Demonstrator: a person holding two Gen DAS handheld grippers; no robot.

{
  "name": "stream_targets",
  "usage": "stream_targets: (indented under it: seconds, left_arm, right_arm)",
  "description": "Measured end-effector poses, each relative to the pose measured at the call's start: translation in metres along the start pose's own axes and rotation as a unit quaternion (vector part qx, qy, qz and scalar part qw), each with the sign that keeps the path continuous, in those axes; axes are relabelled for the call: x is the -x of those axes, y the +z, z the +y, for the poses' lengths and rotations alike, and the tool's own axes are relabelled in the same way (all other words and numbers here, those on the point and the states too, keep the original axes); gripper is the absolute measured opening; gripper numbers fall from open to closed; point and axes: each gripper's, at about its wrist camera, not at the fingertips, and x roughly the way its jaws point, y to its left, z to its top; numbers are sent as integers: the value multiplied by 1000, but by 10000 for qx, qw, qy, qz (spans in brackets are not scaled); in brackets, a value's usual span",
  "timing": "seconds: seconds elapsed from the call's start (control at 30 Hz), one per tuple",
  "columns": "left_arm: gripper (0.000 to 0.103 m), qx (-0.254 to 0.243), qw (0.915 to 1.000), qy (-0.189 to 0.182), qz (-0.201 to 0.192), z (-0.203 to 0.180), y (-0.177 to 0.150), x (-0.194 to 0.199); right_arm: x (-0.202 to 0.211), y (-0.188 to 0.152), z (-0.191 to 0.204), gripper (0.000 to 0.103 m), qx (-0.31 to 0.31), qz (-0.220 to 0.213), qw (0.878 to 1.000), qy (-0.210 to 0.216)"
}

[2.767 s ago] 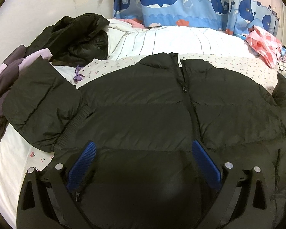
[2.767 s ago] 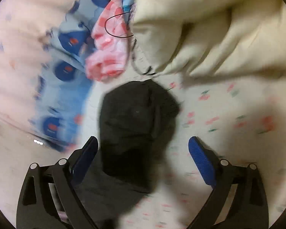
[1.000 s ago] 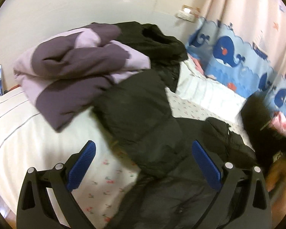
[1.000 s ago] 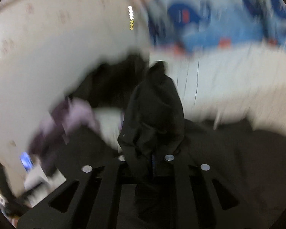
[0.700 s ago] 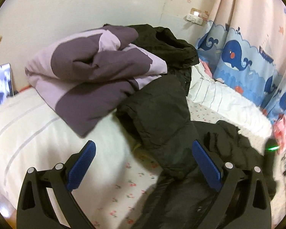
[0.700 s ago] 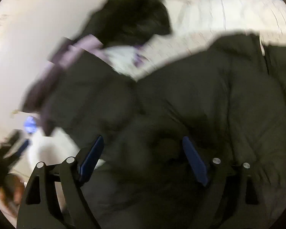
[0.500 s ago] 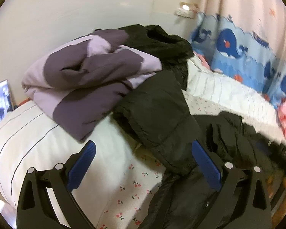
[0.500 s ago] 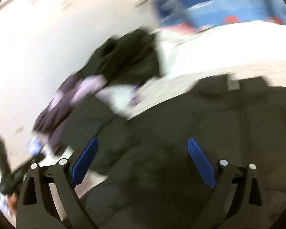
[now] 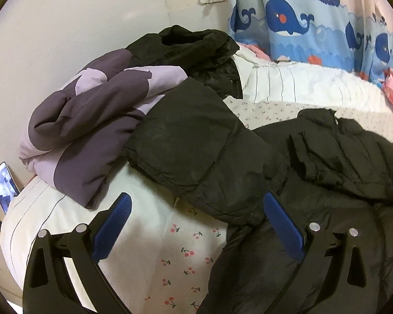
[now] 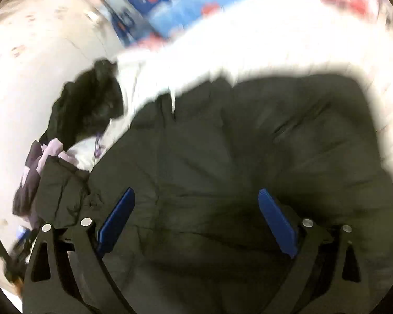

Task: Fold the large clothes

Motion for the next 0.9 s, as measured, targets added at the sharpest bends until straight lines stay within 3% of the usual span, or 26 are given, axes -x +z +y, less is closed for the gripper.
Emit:
stream_targets:
  seconds: [0.07,0.1,0.17,0.27,0.3,0.37,0.43,0.47,0.53,0.57,0.63,0.73,0.77,0.8,0.9]
  left_arm:
    - [97,-92,10000,-19,13,-2,-2,-1]
    - [97,-148,9999,-51,-8,-2,-4,-1]
    - [97,-280,9992,-272,-119,-1,-6,2]
    - [97,-711,9947,-474,-576,1,-14,17]
    - [97,-892,9923,-478,-711,0,-16,20]
    - [97,-1465,9835,-452,-962,-8,-23,24]
    - [97,-2333,9657,-37,-1135,-24,-30,19]
    - [97,-2897,9487,363,-1209,-35,-36,11]
    - [97,-3644,9204,628,-1273,-46,-43,0]
    - [97,-4130,8991,713,-1262,-50,-49,-8]
    - [97,-4555,8785,835,-1178,-54,-51,-21]
    - [97,-4987,8607,466,-915,-56,-55,-37]
    - [97,-5196,8487,480,-856,-57,-58,-43]
    - [97,-5475,8311,573,-796,-59,-63,-50]
    - [97,-5957,7955,783,-786,-63,-68,-66]
  right_arm:
    - [12,-6,-16,96,125,-38,9983,-564]
    - [-1,-14,-36,96,145,518,9962,-686]
    - [-5,-22,-63,96,110,948,9949,-324]
    - [17,-2,-75,96,-752,609,9953,-42]
    - [25,8,-71,96,-834,407,9954,229]
    - [33,16,-64,96,-773,151,9963,337]
    - [31,19,-61,96,-772,176,9961,381]
    - [28,16,-64,96,-842,264,9952,432]
    - [20,12,-64,96,-1052,393,9925,479]
    - [18,11,-68,96,-1159,432,9910,520]
    - [16,9,-76,96,-1283,466,9889,586]
    - [19,-1,-77,96,-1273,448,9891,585]
    - [18,-1,-77,96,-1285,450,9889,592]
    - [19,-1,-77,96,-1305,454,9885,607]
    - [15,-3,-77,96,-1344,506,9875,642]
